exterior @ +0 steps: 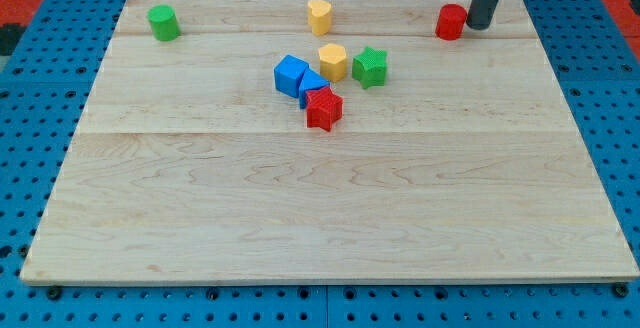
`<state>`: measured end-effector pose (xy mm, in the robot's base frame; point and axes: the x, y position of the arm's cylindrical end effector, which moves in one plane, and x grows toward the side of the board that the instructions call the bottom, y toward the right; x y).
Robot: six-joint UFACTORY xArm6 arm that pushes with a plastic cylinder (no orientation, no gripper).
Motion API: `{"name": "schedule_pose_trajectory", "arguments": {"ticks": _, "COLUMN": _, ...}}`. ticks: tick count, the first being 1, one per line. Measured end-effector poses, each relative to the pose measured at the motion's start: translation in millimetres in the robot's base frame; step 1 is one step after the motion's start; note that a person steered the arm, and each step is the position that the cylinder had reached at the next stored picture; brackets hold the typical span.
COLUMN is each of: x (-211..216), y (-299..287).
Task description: Slide the red circle slightly upwards
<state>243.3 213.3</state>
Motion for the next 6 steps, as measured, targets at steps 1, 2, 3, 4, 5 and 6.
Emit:
{"name": "schedule_pose_trajectory", "arguments": {"ticks": 1, "x": 28, "y": 0}}
{"name": "schedule_pose_trajectory", "arguments": {"ticks": 2, "x": 43, "y": -6}}
{"name": "schedule_pose_trajectory", "arguments": {"ticks": 3, "x": 24, "y": -29}}
{"name": "schedule_pose_trajectory", "arguments": {"ticks": 4, "x": 14, "y": -31}}
{"name": "schedule_pose_trajectory", "arguments": {"ticks": 5, "x": 34, "y": -31}}
{"name": "schedule_pose_trajectory", "arguments": {"ticks": 6, "x": 46, "y": -31}}
